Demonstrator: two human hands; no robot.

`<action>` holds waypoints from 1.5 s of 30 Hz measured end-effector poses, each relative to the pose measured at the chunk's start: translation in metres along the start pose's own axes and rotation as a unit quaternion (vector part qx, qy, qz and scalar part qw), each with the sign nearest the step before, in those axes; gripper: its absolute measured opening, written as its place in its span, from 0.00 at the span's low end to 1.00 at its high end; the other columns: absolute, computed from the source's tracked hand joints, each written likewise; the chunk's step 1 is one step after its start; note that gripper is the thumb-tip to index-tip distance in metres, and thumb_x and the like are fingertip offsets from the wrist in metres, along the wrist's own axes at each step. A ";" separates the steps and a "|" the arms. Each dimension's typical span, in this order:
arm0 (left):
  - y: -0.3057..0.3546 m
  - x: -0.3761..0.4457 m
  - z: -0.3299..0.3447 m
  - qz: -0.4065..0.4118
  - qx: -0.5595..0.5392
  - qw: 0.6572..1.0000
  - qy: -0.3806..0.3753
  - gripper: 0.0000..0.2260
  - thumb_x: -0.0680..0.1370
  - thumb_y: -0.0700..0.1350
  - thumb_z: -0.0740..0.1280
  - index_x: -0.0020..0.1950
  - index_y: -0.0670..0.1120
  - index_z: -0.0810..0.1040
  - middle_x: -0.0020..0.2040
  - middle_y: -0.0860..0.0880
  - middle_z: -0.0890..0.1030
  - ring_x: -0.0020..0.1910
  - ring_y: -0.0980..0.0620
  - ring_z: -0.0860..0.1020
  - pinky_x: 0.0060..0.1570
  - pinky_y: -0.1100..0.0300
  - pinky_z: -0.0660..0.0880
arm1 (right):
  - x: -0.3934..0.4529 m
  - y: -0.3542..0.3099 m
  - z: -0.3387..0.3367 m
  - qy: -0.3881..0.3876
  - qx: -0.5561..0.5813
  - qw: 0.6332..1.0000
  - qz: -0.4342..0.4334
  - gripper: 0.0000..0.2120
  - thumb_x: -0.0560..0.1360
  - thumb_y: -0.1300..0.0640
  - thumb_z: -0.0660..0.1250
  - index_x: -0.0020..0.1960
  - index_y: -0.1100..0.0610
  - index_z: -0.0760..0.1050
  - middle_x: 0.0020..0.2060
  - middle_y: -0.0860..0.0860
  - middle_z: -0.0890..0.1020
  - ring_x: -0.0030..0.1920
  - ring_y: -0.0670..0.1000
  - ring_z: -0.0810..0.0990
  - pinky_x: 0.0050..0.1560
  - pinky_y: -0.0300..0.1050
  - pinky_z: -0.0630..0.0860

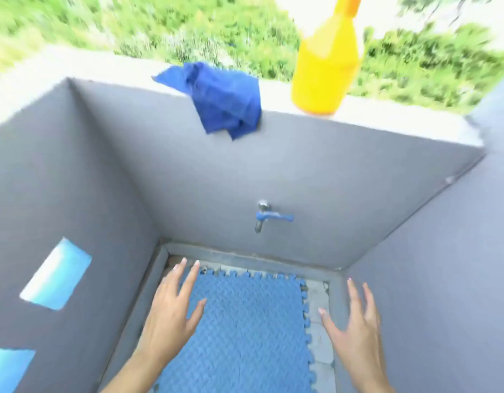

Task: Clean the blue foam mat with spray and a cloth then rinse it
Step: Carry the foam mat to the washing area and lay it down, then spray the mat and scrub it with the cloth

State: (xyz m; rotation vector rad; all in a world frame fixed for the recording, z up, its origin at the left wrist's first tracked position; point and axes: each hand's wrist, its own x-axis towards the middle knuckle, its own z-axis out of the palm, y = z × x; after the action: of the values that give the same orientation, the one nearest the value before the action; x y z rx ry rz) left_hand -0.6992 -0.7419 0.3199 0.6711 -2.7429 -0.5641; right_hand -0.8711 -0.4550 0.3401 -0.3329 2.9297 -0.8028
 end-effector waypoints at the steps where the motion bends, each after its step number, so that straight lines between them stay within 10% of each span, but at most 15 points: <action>1: 0.018 0.023 -0.035 0.030 -0.003 0.999 0.023 0.28 0.79 0.59 0.52 0.75 0.46 0.62 0.73 0.42 0.65 0.69 0.42 0.68 0.67 0.51 0.64 | 0.012 -0.026 -0.033 0.036 0.021 0.999 -0.019 0.41 0.67 0.48 0.78 0.76 0.50 0.63 0.76 0.56 0.61 0.71 0.62 0.66 0.67 0.60 0.68; 8: 0.108 0.197 -0.205 0.150 0.055 0.972 0.174 0.24 0.76 0.48 0.61 0.70 0.41 0.69 0.71 0.40 0.69 0.67 0.42 0.71 0.64 0.47 0.70 | 0.113 -0.184 -0.186 0.164 0.111 0.973 -0.118 0.40 0.70 0.46 0.74 0.75 0.55 0.60 0.73 0.58 0.64 0.74 0.58 0.63 0.69 0.61 0.67; 17: 0.127 0.331 -0.188 0.057 0.181 0.977 -0.102 0.41 0.75 0.64 0.61 0.78 0.46 0.47 0.79 0.45 0.45 0.77 0.46 0.44 0.74 0.46 0.47 | 0.238 -0.307 -0.213 0.046 0.206 0.968 -0.138 0.50 0.70 0.40 0.73 0.80 0.54 0.48 0.79 0.52 0.56 0.78 0.54 0.54 0.74 0.52 0.56; 22: 0.105 0.338 -0.133 -0.032 0.153 0.980 -0.125 0.52 0.67 0.76 0.57 0.78 0.47 0.39 0.78 0.44 0.39 0.77 0.46 0.40 0.74 0.45 0.42 | 0.275 -0.323 -0.188 0.050 0.260 0.951 -0.161 0.33 0.77 0.46 0.68 0.75 0.57 0.58 0.57 0.54 0.77 0.60 0.60 0.75 0.50 0.47 0.70; 33: 0.091 0.343 -0.132 0.048 0.216 0.966 -0.131 0.34 0.80 0.55 0.59 0.78 0.47 0.43 0.78 0.41 0.44 0.77 0.43 0.46 0.73 0.46 0.50 | 0.283 -0.315 -0.162 0.133 0.265 0.937 -0.186 0.23 0.80 0.51 0.64 0.70 0.58 0.60 0.44 0.52 0.75 0.43 0.55 0.74 0.42 0.47 0.67; 39: 0.095 0.285 -0.159 -0.090 -0.157 0.983 -0.003 0.10 0.79 0.41 0.52 0.53 0.47 0.71 0.45 0.43 0.80 0.48 0.40 0.79 0.46 0.45 0.77 | 0.224 -0.302 -0.175 0.153 0.256 0.939 -0.173 0.19 0.75 0.50 0.69 0.61 0.60 0.70 0.35 0.46 0.73 0.40 0.55 0.73 0.40 0.47 0.68; 45: 0.065 0.183 -0.148 -0.288 -0.558 0.772 0.104 0.08 0.80 0.43 0.58 0.53 0.46 0.76 0.51 0.46 0.82 0.49 0.49 0.80 0.52 0.54 0.76 | 0.135 -0.237 -0.154 0.191 0.236 0.932 -0.197 0.05 0.70 0.53 0.69 0.44 0.51 0.75 0.31 0.45 0.75 0.37 0.50 0.73 0.33 0.25 0.62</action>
State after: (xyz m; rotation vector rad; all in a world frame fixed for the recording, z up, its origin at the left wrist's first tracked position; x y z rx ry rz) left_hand -0.8319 -0.8234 0.5081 1.0704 -1.4545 -1.8574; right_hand -0.9799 -0.6091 0.5901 -0.8105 2.8883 -1.7665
